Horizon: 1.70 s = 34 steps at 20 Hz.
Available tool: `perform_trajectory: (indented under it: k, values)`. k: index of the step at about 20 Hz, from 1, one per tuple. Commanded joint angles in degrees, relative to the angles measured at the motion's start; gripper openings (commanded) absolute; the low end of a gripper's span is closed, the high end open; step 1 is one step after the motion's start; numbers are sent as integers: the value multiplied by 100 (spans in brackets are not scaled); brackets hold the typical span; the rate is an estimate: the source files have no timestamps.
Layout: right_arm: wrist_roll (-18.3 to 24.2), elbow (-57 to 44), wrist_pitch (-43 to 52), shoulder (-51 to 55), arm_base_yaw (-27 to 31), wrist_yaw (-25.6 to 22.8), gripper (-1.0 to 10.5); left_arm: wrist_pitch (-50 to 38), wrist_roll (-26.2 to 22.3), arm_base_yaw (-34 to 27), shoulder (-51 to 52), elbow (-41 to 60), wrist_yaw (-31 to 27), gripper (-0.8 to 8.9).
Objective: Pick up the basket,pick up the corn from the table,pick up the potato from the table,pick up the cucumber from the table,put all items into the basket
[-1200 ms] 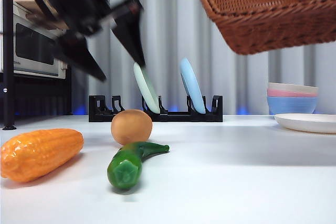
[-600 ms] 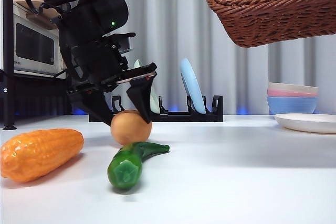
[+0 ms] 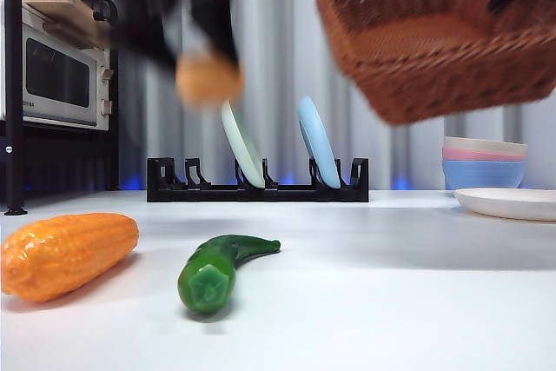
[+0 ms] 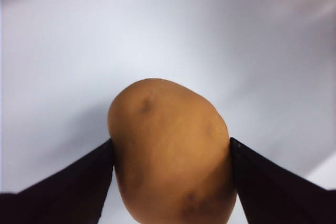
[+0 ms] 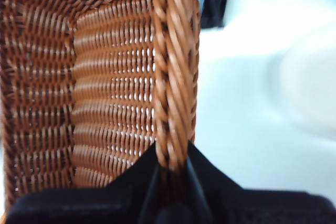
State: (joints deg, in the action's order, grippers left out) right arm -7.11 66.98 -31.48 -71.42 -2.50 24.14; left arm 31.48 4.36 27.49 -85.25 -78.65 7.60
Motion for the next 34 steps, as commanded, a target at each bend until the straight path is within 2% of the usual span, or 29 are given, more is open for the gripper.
perform_trajectory:
  k: [1,3,6,11,16,20,21,23,24,28,31,34]
  values:
    - [-398,44,376,-463,-326,146,-11,-103,70,109,754,-140,-2,-8]
    - [-640,44,673,-872,-691,149,-11,-208,186,378,1163,-227,-4,-8]
    - [-1095,44,1150,-1270,-1200,151,-11,-140,184,857,1255,-227,-109,-8]
    - [-1523,66,1670,-1344,-1718,151,-11,299,15,1655,503,-227,-949,-8]
    - [-1558,92,1670,-1344,-1749,295,-11,448,-57,2026,-505,-227,-1060,-8]
    - [-1558,92,1666,-1344,-1742,297,-11,487,-146,2118,-748,-227,-1062,8]
    - [-1558,92,1666,-1344,-1742,297,-11,479,-144,2129,-748,-227,-1064,98]
    - [-1556,92,1666,-1342,-1742,295,-11,503,-131,2127,-732,-227,-1086,555]
    - [-1556,92,1666,-1344,-1742,297,-11,535,-94,2116,-728,-229,-1110,634]
    - [-1556,92,1661,-1344,-1738,295,-11,599,-98,2120,-472,-240,-1200,630]
    - [-1556,92,1661,-1344,-1733,293,-11,673,-94,2162,146,-308,-1200,629]
    - [-1554,92,1663,-1344,-1716,293,-11,1471,-92,2166,1027,-651,-1204,627]
